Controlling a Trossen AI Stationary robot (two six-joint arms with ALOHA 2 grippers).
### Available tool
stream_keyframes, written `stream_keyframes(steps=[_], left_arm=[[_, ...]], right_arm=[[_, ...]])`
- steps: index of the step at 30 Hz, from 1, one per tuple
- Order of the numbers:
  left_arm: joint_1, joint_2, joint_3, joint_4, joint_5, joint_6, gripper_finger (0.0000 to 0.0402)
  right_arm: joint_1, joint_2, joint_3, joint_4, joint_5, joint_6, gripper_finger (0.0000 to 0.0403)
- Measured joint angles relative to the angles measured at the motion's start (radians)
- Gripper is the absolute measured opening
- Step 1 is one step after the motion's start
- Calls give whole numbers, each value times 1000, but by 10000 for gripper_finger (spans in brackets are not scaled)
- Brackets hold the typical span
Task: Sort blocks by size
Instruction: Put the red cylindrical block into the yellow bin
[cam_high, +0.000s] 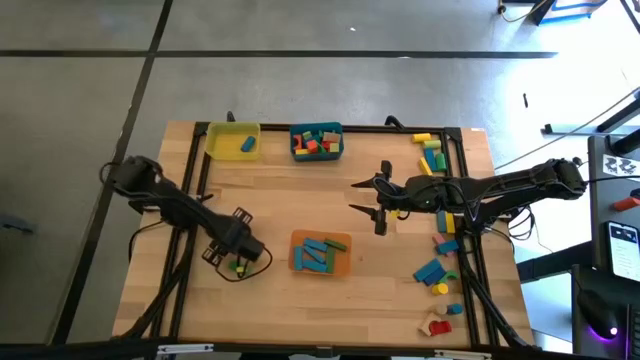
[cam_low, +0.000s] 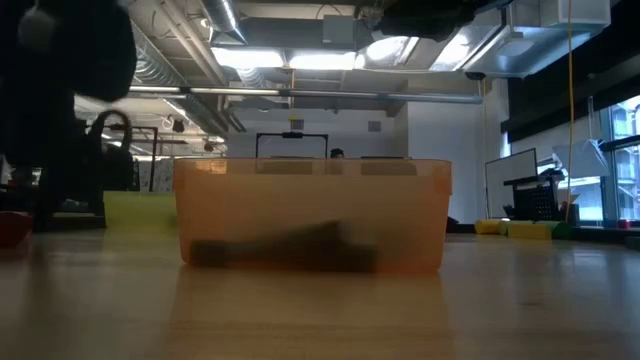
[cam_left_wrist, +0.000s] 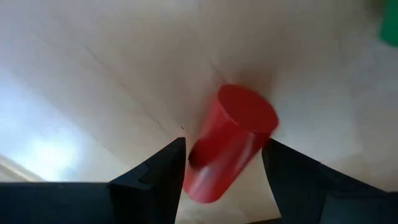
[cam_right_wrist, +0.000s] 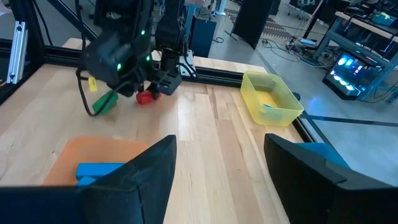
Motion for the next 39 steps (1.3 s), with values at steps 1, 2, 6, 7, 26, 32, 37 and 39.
stream_keyframes(steps=[1, 2, 6, 7, 26, 32, 37, 39], left_arm=[[0, 17, 0, 0, 0, 0, 195], [0, 33, 0, 0, -1, 0, 195], [0, 70, 4, -3, -1, 0, 195], [0, 77, 4, -3, -1, 0, 193], [4, 52, 33, 2, -23, 23, 125], [24, -24, 74, -53, -104, 60, 119], [83, -152, 91, -72, -260, 69, 126], [111, -208, 91, -58, -320, 85, 126]], right_arm=[[0, 0, 0, 0, 0, 0, 241], [0, 0, 0, 0, 0, 0, 241], [0, 0, 0, 0, 0, 0, 241], [0, 0, 0, 0, 0, 0, 241], [0, 0, 0, 0, 0, 0, 241], [0, 0, 0, 0, 0, 0, 241], [0, 0, 0, 0, 0, 0, 241], [0, 0, 0, 0, 0, 0, 241]])
